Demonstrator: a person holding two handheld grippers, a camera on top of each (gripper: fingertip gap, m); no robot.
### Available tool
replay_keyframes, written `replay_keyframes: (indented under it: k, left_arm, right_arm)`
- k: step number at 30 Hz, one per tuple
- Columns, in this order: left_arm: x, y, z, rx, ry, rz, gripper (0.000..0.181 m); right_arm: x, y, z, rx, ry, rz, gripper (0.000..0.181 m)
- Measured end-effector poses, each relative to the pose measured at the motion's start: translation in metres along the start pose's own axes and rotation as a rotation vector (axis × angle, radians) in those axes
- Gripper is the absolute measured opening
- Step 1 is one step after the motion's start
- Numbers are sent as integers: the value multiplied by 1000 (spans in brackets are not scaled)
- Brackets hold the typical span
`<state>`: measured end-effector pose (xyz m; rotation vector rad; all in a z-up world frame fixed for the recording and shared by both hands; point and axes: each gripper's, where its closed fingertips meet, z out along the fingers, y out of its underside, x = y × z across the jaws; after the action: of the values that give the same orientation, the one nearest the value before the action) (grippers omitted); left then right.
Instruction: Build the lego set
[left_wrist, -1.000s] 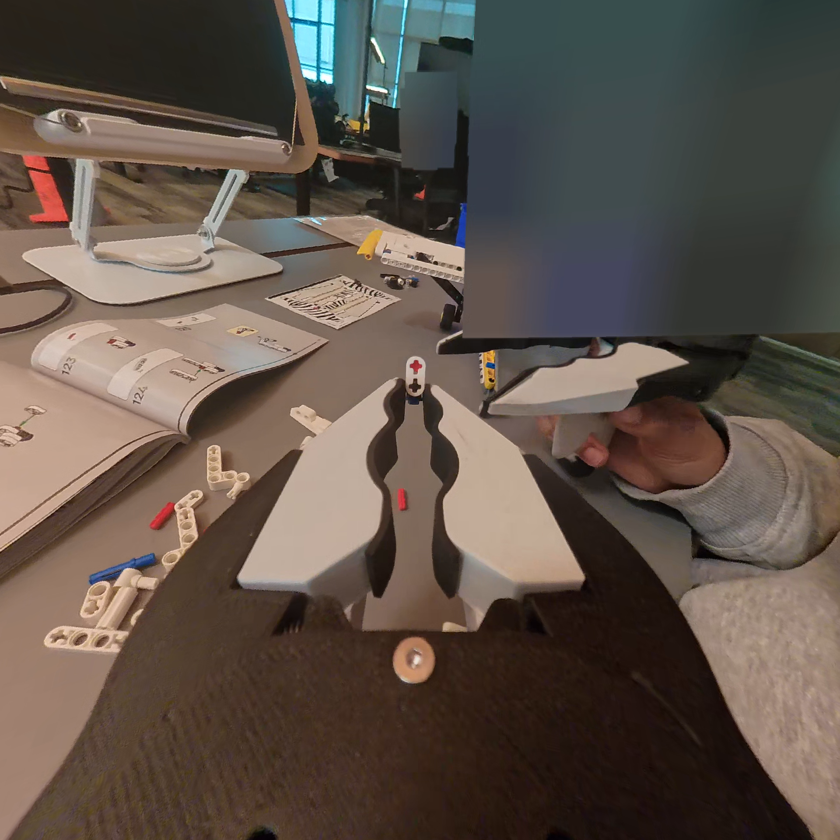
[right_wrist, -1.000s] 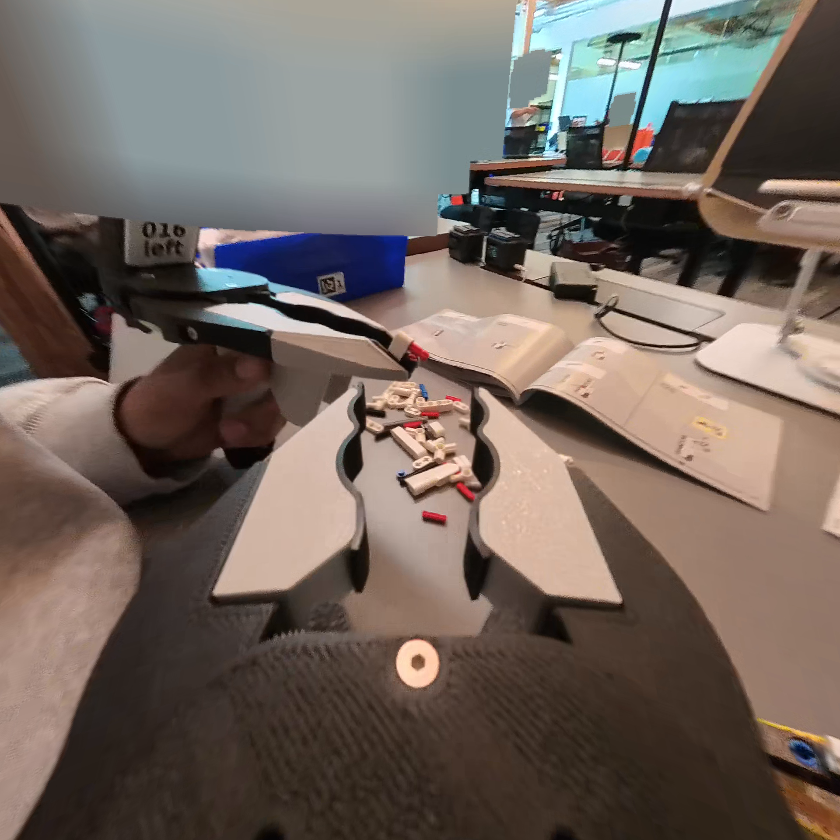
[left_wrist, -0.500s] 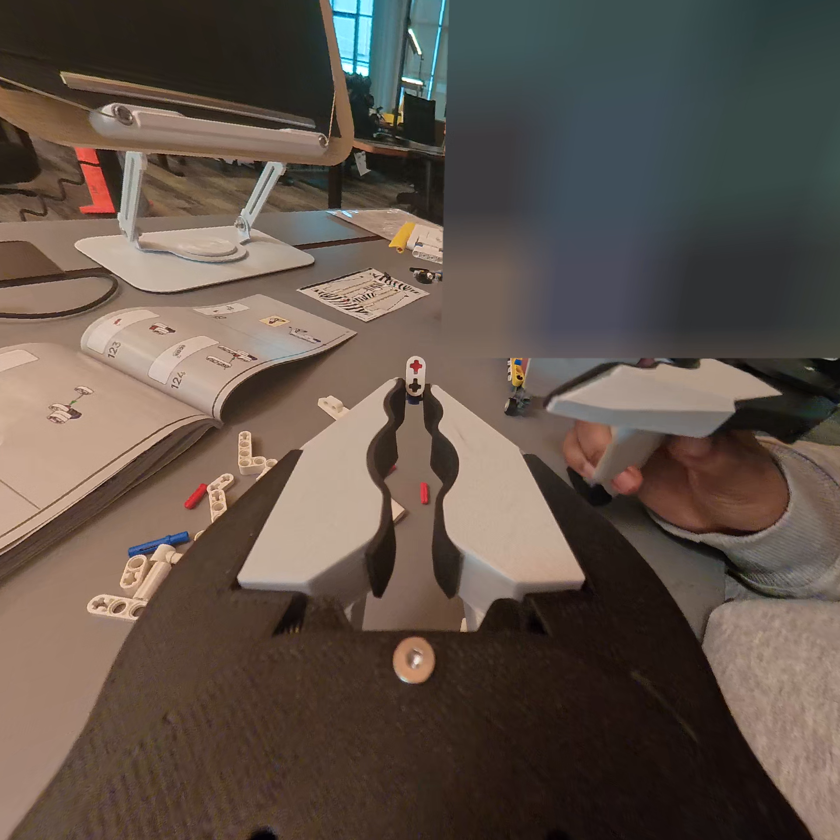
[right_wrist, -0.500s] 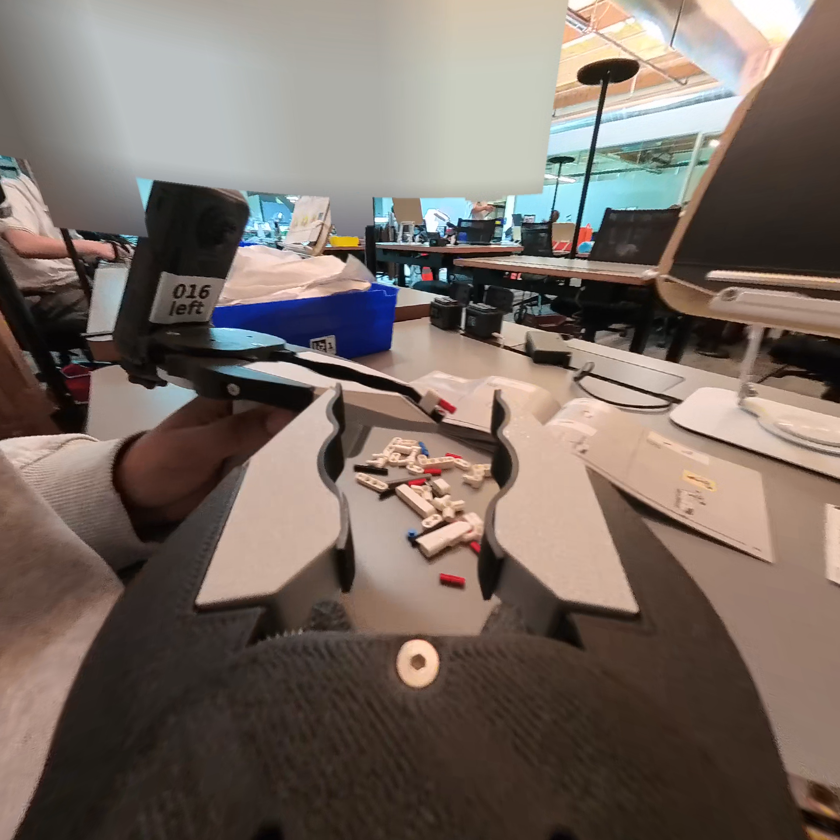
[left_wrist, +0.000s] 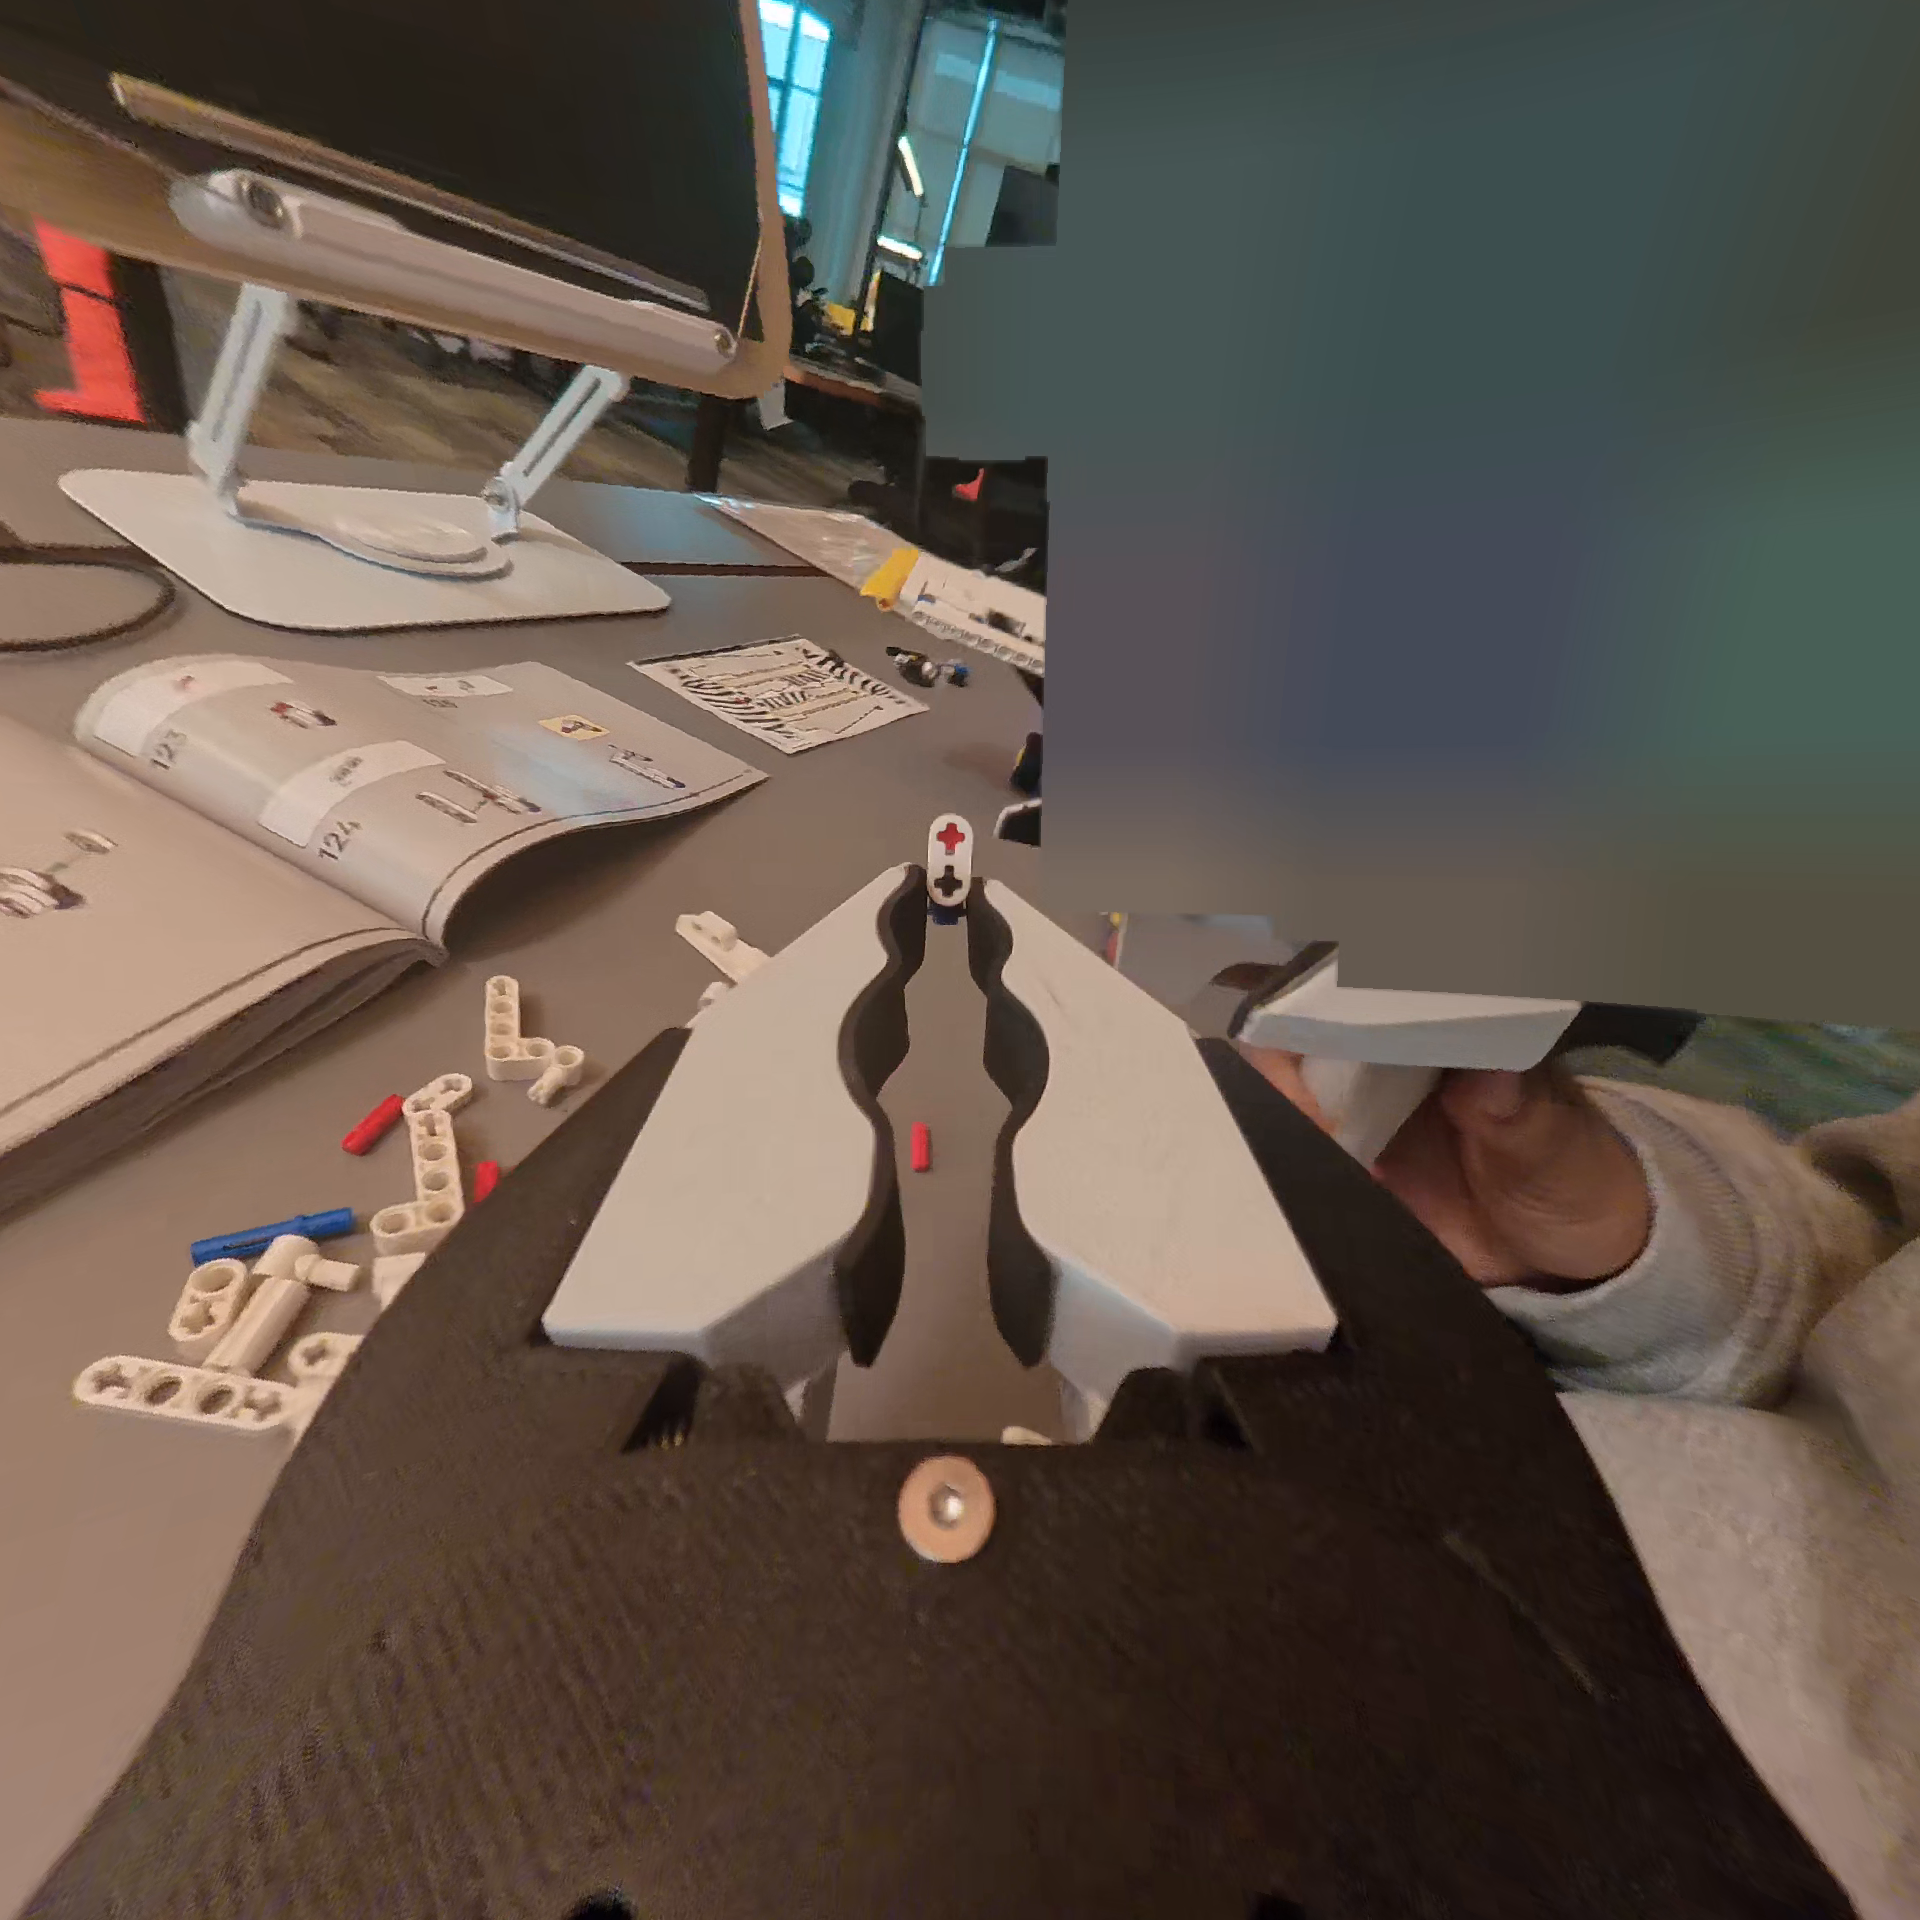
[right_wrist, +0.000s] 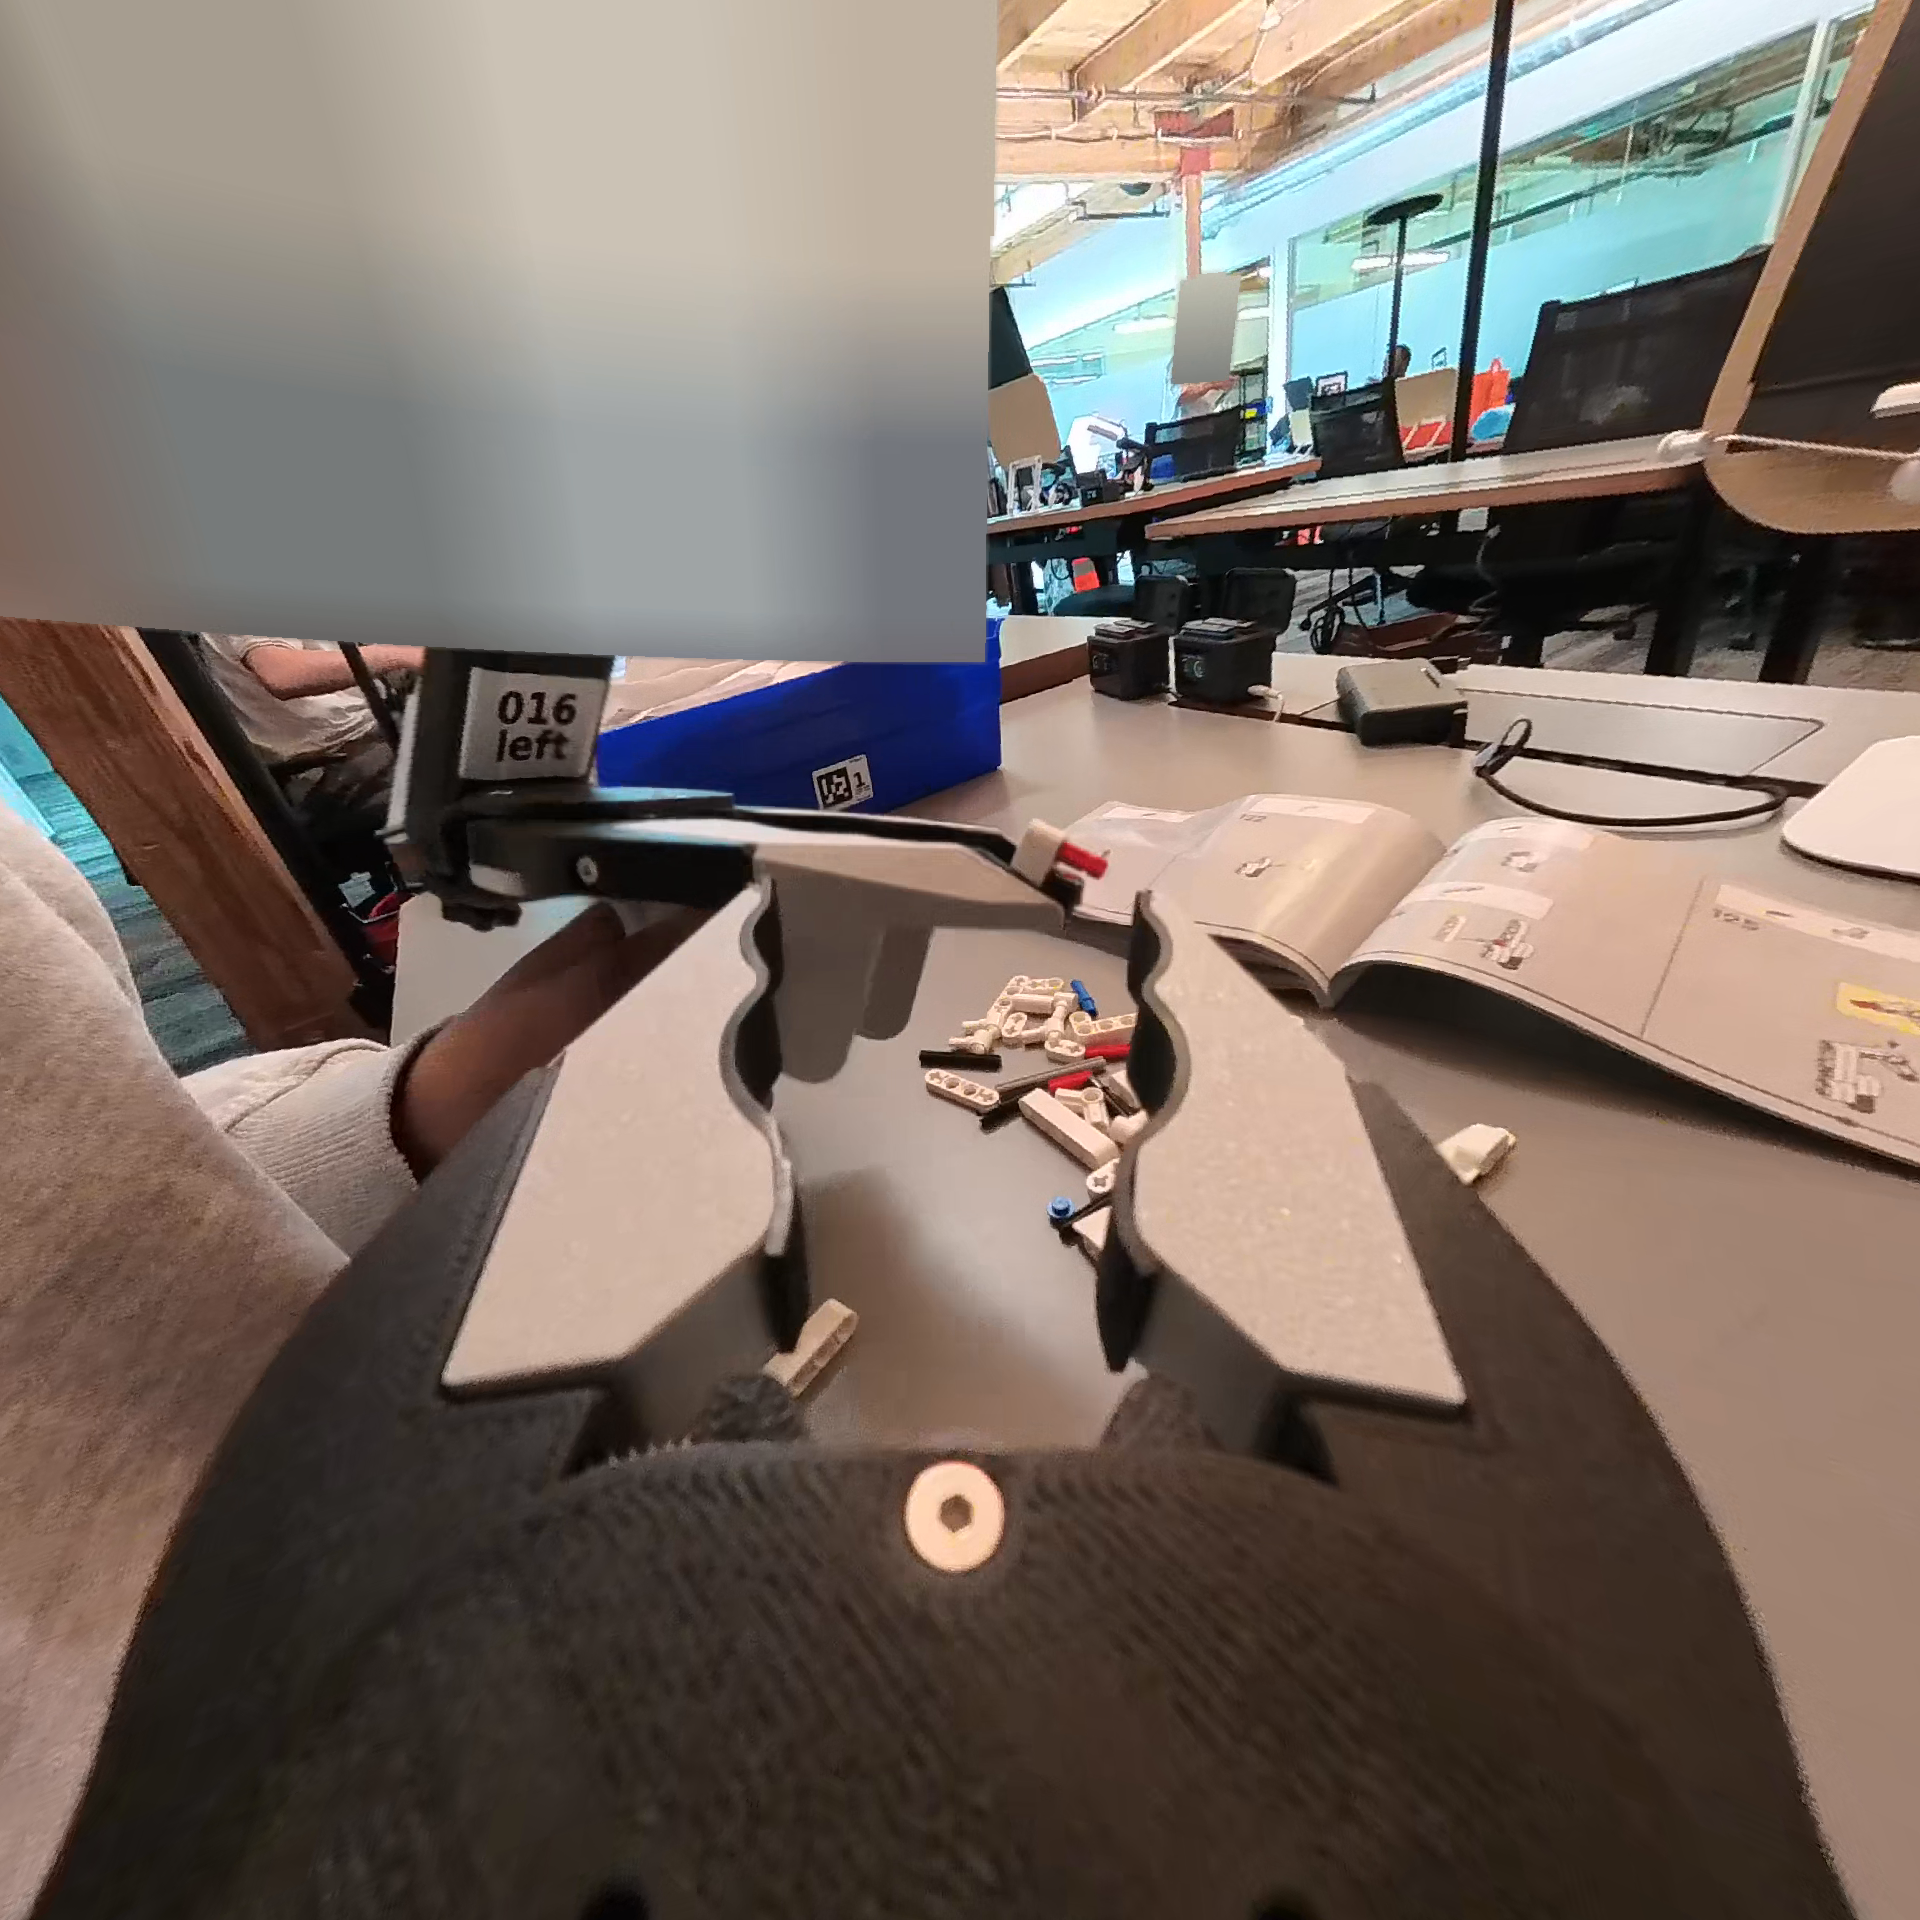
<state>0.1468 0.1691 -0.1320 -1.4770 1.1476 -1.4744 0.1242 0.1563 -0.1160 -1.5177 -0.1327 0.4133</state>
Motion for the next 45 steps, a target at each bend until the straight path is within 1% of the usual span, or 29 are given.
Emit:
replay_keyframes:
  k: [4, 6, 17, 26, 31, 39, 45]
  left_arm:
    - [-5, -8, -6, 58, 76, -186, 6]
    - [-6, -10, -7, 75, 105, -248, 6]
    - [-5, -13, -9, 103, 195, -383, 5]
    - [-1, -7, -5, 62, 171, -317, 6]
    - [-1, -6, -5, 55, 183, -341, 5]
    - [1, -2, -3, 34, 176, -317, 5]
    - [3, 3, -1, -3, 136, -237, 6]
  right_arm:
    - [-2, 0, 0, -1, -5, -7, 66]
    - [-2, 0, -1, 1, -9, -8, 66]
    - [-2, -1, -2, 8, -20, 18, 65]
    - [-1, 0, -1, 6, -28, 37, 64]
    - [-1, 1, 0, 4, -31, 42, 65]
    - [0, 0, -1, 14, -30, 44, 64]
    - [1, -2, -3, 22, -31, 62, 61]
